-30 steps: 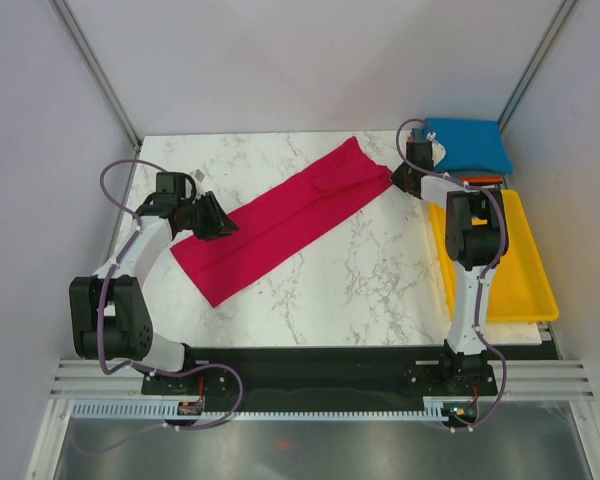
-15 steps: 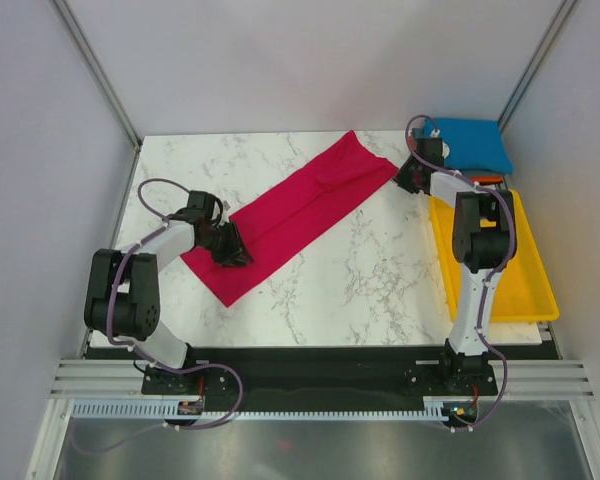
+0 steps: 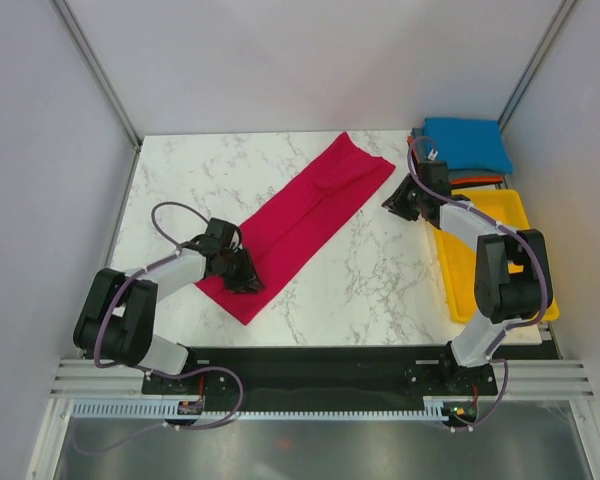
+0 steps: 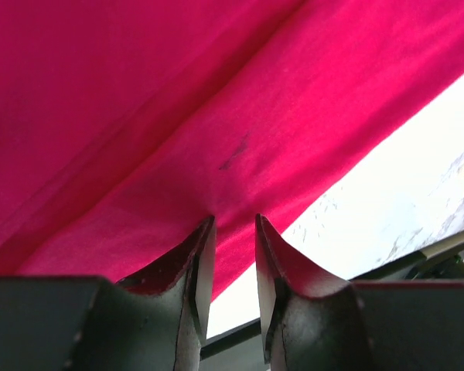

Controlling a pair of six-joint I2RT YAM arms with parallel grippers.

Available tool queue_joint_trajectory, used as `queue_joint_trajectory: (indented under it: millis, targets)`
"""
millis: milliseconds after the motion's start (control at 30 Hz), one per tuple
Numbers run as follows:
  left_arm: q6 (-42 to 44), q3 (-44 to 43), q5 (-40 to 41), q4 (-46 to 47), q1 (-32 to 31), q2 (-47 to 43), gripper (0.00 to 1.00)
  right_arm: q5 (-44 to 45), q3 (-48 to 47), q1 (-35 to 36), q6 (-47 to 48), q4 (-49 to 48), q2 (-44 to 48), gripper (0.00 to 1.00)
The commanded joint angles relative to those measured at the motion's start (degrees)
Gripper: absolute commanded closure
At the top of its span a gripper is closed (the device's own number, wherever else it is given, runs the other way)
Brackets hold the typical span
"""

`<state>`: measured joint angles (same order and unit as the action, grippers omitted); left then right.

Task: Fold and stack the t-shirts
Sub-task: Fold the tshirt

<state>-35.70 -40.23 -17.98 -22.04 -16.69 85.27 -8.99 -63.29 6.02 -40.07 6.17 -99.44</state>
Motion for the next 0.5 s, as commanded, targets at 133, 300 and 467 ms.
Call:
queue_joint_trajectory:
  millis: [133, 300, 467]
  targets:
    - [-10.25, 6.30, 5.14, 1.48, -11.40, -8.36, 0.65, 1.87, 2.64, 2.24, -1.23, -2.83, 3.90, 0.62]
    - [-13.95, 6.39, 3.57, 1.30, -14.69, -12.05, 0.64, 5.12, -0.95, 2.33, -1.76, -7.22, -1.63, 0.58]
    - [-10.01, -3.96, 5.14, -5.44, -14.34, -16.11, 0.59, 7.94, -7.62, 2.24, -2.29, -10.03, -9.52, 0.58]
